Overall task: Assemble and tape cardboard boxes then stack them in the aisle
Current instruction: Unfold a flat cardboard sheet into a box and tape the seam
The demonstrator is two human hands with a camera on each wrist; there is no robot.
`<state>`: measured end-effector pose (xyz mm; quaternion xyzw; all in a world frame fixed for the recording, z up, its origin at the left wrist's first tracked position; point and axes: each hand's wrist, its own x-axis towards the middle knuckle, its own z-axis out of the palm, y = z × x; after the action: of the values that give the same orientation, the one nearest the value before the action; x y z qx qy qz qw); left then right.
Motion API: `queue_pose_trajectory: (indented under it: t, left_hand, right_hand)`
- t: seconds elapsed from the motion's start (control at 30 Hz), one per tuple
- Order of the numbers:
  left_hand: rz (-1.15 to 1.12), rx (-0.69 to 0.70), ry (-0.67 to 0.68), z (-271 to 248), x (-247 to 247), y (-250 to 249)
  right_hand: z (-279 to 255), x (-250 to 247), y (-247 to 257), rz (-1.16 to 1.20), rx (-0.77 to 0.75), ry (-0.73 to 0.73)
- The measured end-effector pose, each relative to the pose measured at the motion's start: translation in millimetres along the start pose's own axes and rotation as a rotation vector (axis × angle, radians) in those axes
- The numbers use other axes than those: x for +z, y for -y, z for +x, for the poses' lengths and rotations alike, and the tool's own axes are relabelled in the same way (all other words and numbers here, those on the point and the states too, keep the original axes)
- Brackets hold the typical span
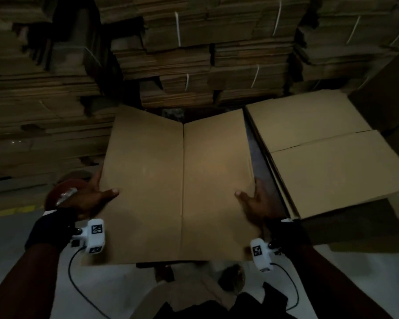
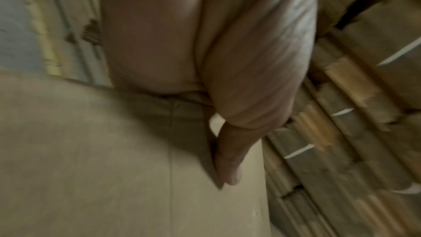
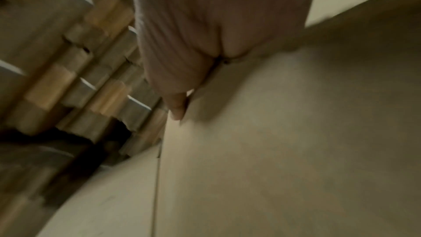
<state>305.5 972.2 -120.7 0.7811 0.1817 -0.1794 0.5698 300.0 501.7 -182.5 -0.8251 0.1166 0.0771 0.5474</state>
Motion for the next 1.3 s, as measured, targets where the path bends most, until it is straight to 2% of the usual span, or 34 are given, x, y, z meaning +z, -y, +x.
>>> queue_pose_trajectory:
  t: [0.1,0.17,0.27,0.4,0.57,0.7,0.8,0.9,1.07,1.17,1.3]
  left_hand:
    - [-0.004,0.055,0.073,0,9,-34]
    - [0.008,0.114,0.069,0,24,-56]
    - [-0.010,0.190,0.070,-1,67,-98]
    - [0.110,0.304,0.143,10,131,-158]
    - [0.345,0.488,0.270,60,218,-230]
    - [0.436,0.523,0.242,117,297,-272]
    - [0.594,0.487,0.197,158,350,-303]
    - [0.677,0.558,0.230,200,403,-328]
    - [0.687,0.652,0.264,257,483,-348]
    - [0.783,0.637,0.219,290,503,-350]
    - [0.766,0.547,0.288,356,518,-343]
  right_hand:
    - [0,-26,13,0.093,-0.008,0.000]
    - [-2,-51,10,0.165,-0.036,-0.033]
    - [-8,-95,4,0.258,-0.052,-0.103]
    - [-23,-154,-14,0.329,-0.075,-0.254]
    - [-40,-219,-40,0.418,-0.053,-0.432]
    - [-49,-253,-58,0.430,-0.012,-0.572]
    - [-45,-264,-73,0.426,0.026,-0.699]
    - [-33,-268,-89,0.438,0.095,-0.817]
    - [-2,-259,-104,0.477,0.223,-1.042]
    - [16,-248,-108,0.418,0.305,-1.119]
    - [39,-226,-120,0.271,0.465,-1.132]
